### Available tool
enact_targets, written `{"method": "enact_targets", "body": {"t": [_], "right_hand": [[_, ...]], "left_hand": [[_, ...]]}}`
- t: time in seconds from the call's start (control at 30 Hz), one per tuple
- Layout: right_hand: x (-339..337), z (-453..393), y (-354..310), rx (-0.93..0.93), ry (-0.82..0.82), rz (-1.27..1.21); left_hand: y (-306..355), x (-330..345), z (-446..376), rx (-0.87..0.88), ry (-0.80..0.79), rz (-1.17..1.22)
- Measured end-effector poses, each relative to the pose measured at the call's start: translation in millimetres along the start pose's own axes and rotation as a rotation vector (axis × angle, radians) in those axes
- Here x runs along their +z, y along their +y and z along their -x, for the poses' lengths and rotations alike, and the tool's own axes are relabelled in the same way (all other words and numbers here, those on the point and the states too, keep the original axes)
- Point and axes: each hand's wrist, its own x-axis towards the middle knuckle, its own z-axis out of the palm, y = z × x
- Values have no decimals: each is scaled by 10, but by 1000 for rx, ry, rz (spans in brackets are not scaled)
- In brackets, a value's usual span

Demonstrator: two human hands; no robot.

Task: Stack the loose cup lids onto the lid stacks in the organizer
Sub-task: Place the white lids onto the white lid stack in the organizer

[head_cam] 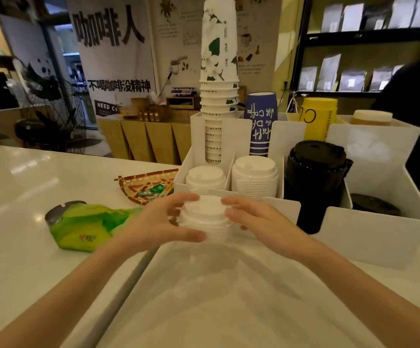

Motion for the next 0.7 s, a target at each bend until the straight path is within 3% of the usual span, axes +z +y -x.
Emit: {"method": "enact_targets", "body": {"t": [0.23,0.47,0.7], "right_hand": [[-260,-396,-478,-155,84,295],[-439,-935,-456,-240,95,598],[-458,-1104,-309,-180,30,753]], "left_hand": [[288,-372,-330,169,184,-11],[217,-315,-703,282,379,-227],[74,-199,-812,208,389,-416]]}}
